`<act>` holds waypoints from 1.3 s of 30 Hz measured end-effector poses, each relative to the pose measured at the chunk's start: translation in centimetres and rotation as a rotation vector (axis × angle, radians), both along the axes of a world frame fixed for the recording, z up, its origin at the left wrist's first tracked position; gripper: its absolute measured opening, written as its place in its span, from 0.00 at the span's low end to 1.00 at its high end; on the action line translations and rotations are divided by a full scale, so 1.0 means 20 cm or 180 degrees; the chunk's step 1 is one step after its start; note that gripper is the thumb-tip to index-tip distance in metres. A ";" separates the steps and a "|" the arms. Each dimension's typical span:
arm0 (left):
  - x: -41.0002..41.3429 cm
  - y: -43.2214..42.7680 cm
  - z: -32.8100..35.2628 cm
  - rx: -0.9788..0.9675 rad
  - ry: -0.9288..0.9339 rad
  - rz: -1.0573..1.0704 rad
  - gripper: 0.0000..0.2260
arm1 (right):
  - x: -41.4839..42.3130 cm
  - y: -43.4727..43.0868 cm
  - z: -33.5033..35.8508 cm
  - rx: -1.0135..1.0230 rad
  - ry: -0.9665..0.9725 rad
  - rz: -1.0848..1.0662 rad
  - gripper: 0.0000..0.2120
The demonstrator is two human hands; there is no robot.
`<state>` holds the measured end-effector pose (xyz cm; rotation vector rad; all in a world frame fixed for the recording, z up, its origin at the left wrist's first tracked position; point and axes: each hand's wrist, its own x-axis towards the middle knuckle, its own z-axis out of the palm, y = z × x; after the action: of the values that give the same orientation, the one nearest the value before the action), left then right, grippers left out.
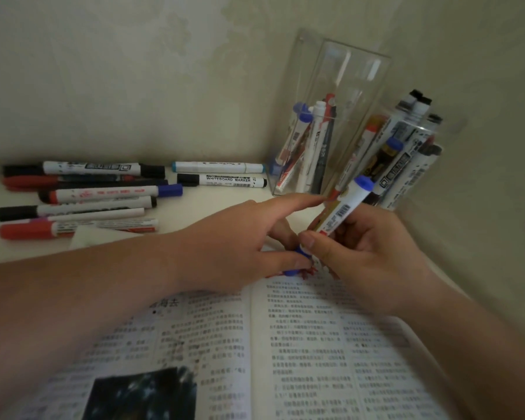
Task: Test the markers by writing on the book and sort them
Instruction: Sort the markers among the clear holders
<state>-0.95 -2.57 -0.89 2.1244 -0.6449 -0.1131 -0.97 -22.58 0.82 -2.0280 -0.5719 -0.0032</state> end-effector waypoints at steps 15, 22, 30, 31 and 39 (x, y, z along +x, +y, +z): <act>0.14 0.21 0.01 0.1055 -0.1886 0.1296 0.09 | 0.01 -0.03 -0.06 0.0708 -0.0400 -0.0535 0.16; 0.28 0.39 0.04 0.1772 -0.1549 0.1717 0.07 | 0.04 -0.09 -0.10 0.0532 -0.0407 -0.0489 0.08; 0.34 0.35 -0.04 0.1950 -0.1528 0.1915 0.09 | 0.05 -0.08 -0.12 0.0516 -0.0485 -0.0461 0.07; 0.34 0.36 -0.05 0.2003 -0.1516 0.1974 0.09 | 0.04 -0.08 -0.12 0.0502 -0.0489 -0.0472 0.07; 0.31 0.36 -0.04 0.1564 -0.2081 0.1939 0.09 | 0.01 -0.10 -0.04 0.0365 -0.0911 -0.0741 0.09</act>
<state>5.18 4.65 -1.68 2.7568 -0.3077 0.8672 -0.85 -24.52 -0.05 -1.9835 -0.4959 -0.4619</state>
